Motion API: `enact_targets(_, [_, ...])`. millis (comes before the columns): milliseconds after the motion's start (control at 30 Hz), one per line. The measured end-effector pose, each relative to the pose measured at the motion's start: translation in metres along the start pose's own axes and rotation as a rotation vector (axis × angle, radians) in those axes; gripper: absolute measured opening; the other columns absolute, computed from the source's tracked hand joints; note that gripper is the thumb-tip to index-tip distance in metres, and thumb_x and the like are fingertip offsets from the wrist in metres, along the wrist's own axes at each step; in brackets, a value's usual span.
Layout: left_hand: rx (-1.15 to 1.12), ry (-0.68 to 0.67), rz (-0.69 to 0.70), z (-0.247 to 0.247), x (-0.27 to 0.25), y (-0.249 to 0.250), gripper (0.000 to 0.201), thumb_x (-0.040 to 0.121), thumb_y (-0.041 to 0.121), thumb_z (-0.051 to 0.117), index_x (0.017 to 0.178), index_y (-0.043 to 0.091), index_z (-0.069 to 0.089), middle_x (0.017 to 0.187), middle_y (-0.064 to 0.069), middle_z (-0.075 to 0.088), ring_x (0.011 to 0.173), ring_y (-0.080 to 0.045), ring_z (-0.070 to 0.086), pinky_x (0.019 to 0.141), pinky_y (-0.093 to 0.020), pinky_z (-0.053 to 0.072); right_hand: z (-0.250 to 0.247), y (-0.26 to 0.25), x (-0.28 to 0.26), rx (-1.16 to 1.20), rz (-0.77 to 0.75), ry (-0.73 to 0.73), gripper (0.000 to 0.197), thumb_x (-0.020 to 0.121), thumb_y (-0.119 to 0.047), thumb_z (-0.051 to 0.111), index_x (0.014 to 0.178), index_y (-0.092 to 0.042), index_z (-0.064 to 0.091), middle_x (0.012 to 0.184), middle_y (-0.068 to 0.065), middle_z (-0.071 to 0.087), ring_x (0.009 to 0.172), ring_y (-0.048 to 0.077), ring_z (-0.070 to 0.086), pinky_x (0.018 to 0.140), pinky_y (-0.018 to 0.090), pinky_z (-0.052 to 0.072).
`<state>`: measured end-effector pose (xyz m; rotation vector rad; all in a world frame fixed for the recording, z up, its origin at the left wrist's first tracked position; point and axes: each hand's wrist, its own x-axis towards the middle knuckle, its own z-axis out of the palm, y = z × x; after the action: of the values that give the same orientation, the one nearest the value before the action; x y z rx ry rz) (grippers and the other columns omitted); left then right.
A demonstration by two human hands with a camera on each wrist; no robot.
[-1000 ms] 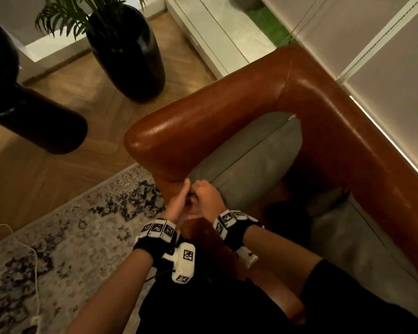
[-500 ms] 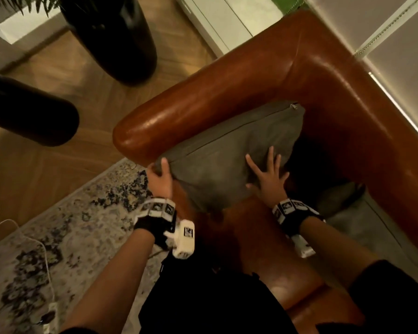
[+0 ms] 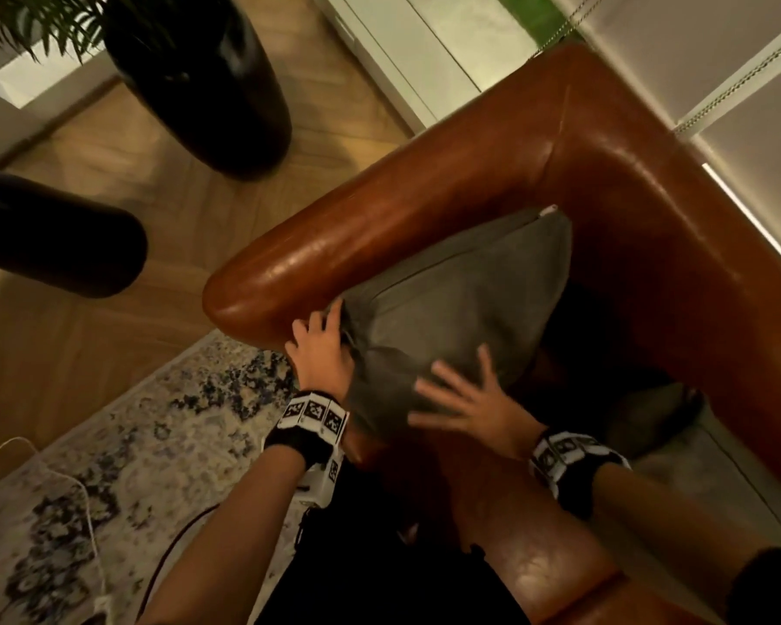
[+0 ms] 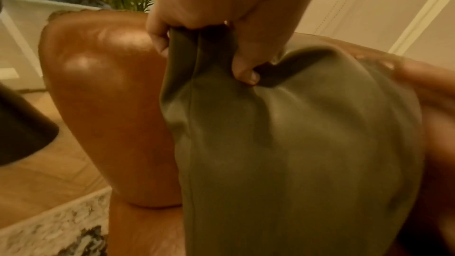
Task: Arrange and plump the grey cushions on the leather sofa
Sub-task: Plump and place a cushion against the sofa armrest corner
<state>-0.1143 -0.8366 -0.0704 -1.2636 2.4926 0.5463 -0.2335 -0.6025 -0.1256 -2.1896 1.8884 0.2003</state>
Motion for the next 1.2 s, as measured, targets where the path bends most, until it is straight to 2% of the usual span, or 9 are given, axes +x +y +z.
enact_targets(67, [-0.008,0.003,0.033,0.001,-0.008,-0.003,0.067,0.084,0.015,0.055,0.144,0.025,0.027,0.131,-0.013,0.043,0.116,-0.036,0.036,0.09,-0.055,0.037,0.011,0.009,0.009,-0.135,-0.19,-0.153,0.092,0.073,-0.011,0.069,0.146,-0.038,0.019,0.16,-0.001,-0.011,0.146,0.027,-0.01,0.096,0.081,-0.005])
enact_targets(300, [0.205,0.062,0.256,-0.026,0.004,0.009,0.111,0.066,0.085,0.037,0.149,0.018,0.008,0.155,-0.013,0.022,0.144,-0.032,0.019,0.109,-0.064,0.013,-0.003,0.033,0.074,-0.159,-0.115,-0.423,0.08,0.075,-0.012,0.068,0.139,-0.045,0.034,0.158,-0.012,0.012,0.146,0.015,0.015,0.095,0.075,-0.022])
enact_targets(567, [0.095,-0.18,0.19,-0.015,0.056,0.059,0.084,0.073,0.048,0.07,0.138,0.01,0.031,0.142,-0.009,0.037,0.132,-0.029,0.035,0.106,-0.057,0.027,-0.022,0.02,0.05,-0.005,-0.096,-0.163,0.069,0.08,-0.008,0.061,0.138,-0.038,0.04,0.157,-0.008,0.02,0.146,0.022,0.018,0.104,0.072,-0.001])
enact_targets(633, [0.052,-0.197,0.194,-0.013,0.047,0.063,0.073,0.076,0.041,0.069,0.134,0.012,0.036,0.139,-0.006,0.04,0.129,-0.027,0.037,0.103,-0.058,0.029,-0.054,0.034,0.043,0.074,0.085,0.058,0.073,0.068,-0.019,0.076,0.131,-0.033,0.043,0.151,0.001,0.033,0.133,0.03,0.034,0.099,0.061,0.034])
enact_targets(700, [0.022,-0.186,0.195,-0.005,0.029,0.064,0.068,0.078,0.039,0.068,0.134,0.014,0.036,0.137,-0.003,0.041,0.128,-0.025,0.037,0.101,-0.058,0.029,-0.076,0.069,0.034,0.124,0.406,0.208,0.091,0.056,-0.038,0.085,0.132,-0.031,0.034,0.148,0.008,0.031,0.128,0.033,0.033,0.094,0.06,0.04])
enact_targets(767, [0.009,-0.148,0.212,0.004,0.007,0.063,0.062,0.08,0.037,0.066,0.131,0.016,0.037,0.132,-0.001,0.043,0.123,-0.024,0.038,0.099,-0.056,0.029,-0.095,0.11,0.026,0.21,0.59,-0.002,0.121,0.052,-0.052,0.083,0.146,-0.032,0.01,0.157,0.009,0.01,0.144,0.034,0.01,0.103,0.071,0.016])
enact_targets(867, [0.029,-0.095,0.261,0.015,-0.025,0.061,0.053,0.083,0.034,0.062,0.128,0.017,0.038,0.126,0.0,0.045,0.118,-0.024,0.04,0.094,-0.05,0.03,-0.106,0.131,0.04,0.134,0.441,-0.401,0.141,0.046,-0.062,0.08,0.148,-0.033,-0.013,0.16,0.004,-0.004,0.146,0.03,-0.01,0.102,0.074,-0.004])
enact_targets(1033, [0.081,-0.086,0.268,0.022,-0.051,0.055,0.054,0.081,0.036,0.063,0.126,0.02,0.039,0.126,0.002,0.045,0.116,-0.023,0.041,0.091,-0.047,0.03,-0.104,0.105,0.049,0.106,0.235,-0.431,0.077,0.076,-0.049,0.068,0.141,-0.035,0.029,0.139,-0.001,0.046,0.125,0.024,0.049,0.1,0.043,0.034])
enact_targets(1200, [0.148,0.113,0.289,0.019,-0.063,0.051,0.064,0.051,0.047,0.082,0.103,0.021,0.055,0.099,0.004,0.058,0.087,-0.021,0.055,0.073,-0.043,0.043,-0.121,0.106,0.042,0.024,0.186,-0.365,0.058,0.088,-0.044,0.054,0.141,-0.031,0.033,0.132,-0.001,0.053,0.117,0.022,0.054,0.094,0.036,0.037])
